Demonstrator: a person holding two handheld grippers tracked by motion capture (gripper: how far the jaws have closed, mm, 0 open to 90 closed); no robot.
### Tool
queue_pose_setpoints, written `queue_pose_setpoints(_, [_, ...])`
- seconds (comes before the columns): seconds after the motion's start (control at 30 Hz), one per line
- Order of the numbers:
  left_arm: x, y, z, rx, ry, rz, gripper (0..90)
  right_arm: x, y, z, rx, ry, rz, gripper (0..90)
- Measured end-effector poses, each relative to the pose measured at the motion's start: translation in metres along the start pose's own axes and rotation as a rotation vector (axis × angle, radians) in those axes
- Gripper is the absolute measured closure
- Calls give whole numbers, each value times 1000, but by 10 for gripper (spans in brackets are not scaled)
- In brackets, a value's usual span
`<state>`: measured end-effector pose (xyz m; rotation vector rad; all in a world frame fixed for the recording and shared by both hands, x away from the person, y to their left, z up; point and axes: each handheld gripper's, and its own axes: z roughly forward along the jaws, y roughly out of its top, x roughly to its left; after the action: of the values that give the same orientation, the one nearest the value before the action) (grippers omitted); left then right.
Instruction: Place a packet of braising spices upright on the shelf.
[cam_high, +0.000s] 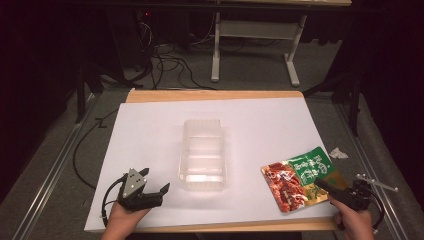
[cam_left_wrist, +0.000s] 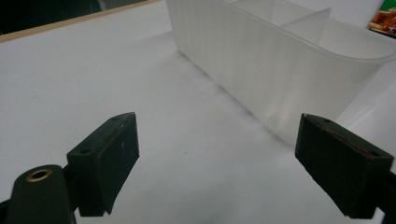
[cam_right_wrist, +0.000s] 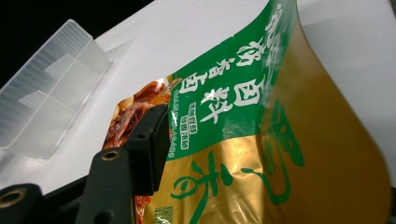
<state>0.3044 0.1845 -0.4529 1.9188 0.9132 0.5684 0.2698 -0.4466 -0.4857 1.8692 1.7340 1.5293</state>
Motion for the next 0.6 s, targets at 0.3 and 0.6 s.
queue_pose_setpoints(0.3, [-1,0,1,1,1,4,141,3,1,-2,-49,48,31,488])
queue_pose_setpoints(0.6, [-1,0,1,8,2,13,141,27,5,2,-80,22,-100,706])
